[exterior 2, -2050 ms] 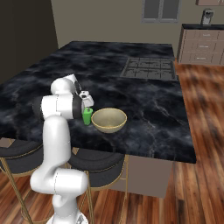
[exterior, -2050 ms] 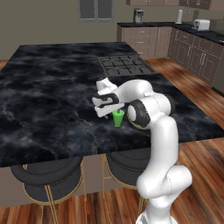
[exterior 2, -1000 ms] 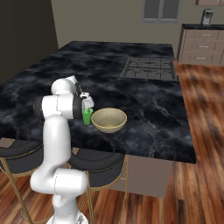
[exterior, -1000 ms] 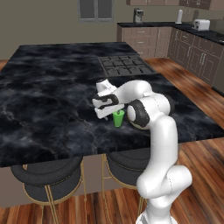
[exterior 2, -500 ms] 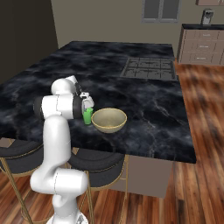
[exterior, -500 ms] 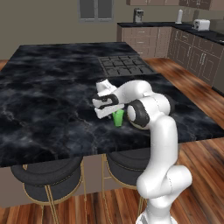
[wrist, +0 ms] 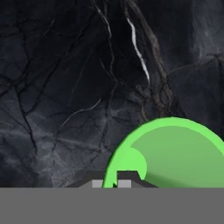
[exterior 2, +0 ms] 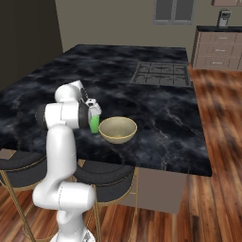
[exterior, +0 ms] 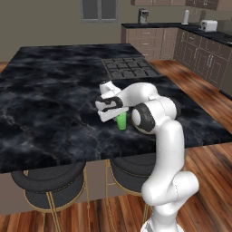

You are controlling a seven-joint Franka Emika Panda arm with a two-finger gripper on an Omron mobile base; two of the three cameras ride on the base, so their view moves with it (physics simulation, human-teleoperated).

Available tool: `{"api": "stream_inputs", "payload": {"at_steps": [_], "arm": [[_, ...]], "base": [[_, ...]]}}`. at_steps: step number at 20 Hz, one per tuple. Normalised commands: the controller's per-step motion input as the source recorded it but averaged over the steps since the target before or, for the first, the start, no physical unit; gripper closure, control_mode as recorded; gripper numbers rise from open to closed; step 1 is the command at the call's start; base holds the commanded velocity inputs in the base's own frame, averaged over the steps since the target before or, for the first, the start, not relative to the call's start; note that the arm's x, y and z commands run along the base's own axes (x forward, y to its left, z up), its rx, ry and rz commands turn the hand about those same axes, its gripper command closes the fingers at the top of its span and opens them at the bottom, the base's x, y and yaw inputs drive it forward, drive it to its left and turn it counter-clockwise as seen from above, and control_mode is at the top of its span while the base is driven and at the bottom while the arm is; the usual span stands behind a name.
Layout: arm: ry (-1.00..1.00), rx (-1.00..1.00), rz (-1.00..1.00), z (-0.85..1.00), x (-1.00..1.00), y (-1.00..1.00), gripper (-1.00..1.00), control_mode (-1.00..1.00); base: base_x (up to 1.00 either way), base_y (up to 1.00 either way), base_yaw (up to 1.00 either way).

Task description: Place the cup inside the bowl on the dining table and move the bowl to any counter.

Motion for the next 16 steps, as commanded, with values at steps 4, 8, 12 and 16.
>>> {"api": "stream_inputs", "payload": {"at_steps": [4,8,12,16], "arm": [[0.00,0.00,0.00,0.24,-0.01,0.00,1.00,-1.00],[0.00,0.00,0.00,0.26,-0.02,0.00,1.00,-1.00],[0.00,0.00,0.00,0.20,-0.01,0.00,1.00,-1.00],[-0.01,0.00,0.00,0.20,0.00,0.00,1.00,-1.00]], "base": [[0.00,0.00,0.00],[0.00,0.00,0.00],[0.00,0.00,0.00],[0.00,0.00,0.00]]}}
